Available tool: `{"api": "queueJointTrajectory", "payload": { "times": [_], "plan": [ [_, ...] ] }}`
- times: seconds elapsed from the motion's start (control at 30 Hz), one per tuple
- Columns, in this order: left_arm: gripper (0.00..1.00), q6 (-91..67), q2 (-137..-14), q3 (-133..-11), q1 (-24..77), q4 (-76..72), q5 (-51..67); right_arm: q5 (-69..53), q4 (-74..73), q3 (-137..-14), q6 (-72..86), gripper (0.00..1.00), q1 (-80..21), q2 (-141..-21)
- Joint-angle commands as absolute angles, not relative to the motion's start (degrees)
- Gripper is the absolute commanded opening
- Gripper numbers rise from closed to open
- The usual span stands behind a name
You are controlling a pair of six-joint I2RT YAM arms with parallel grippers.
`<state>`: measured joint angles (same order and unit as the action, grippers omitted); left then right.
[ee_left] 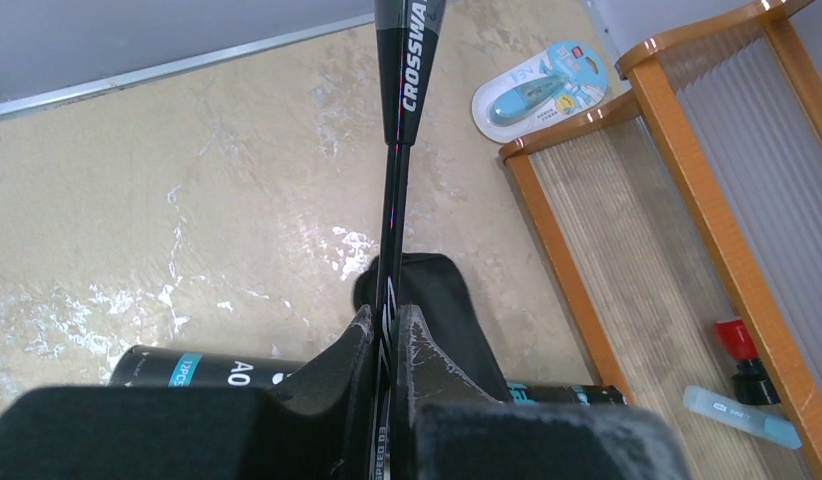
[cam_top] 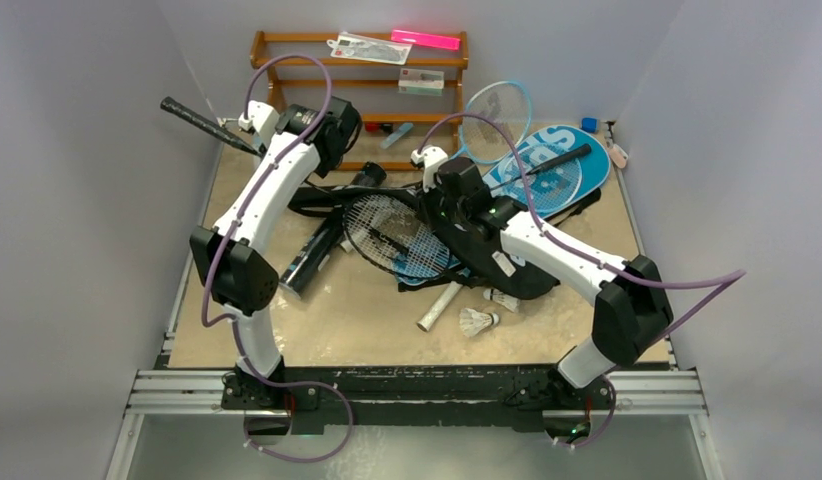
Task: Pack up the badminton gear
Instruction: Place the racket in the racket bag.
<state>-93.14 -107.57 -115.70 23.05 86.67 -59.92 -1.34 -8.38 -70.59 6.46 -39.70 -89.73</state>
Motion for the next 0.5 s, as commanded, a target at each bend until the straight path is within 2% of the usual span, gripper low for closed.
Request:
{"api": "queueJointTrajectory", "payload": {
  "times": [0.0,0.23,0.47],
  "plan": [
    [0.00,-97.1,-108.5,-116.6,23.2,85.2,-58.3,-6.9,-3.4,-73.5,8.4,0.00,-40.9,-90.7],
    [0.00,-104.0,-106.8,-111.0,23.2,85.2,-54.7,-6.0,1.2,-73.8,17.2,0.00,-40.9,-93.0],
    [0.00,-117.8,-100.4,-99.9,23.2,85.3,-57.6,-9.2,-3.7,-76.1,22.1,0.00,-40.3,-94.7]
  ]
}}
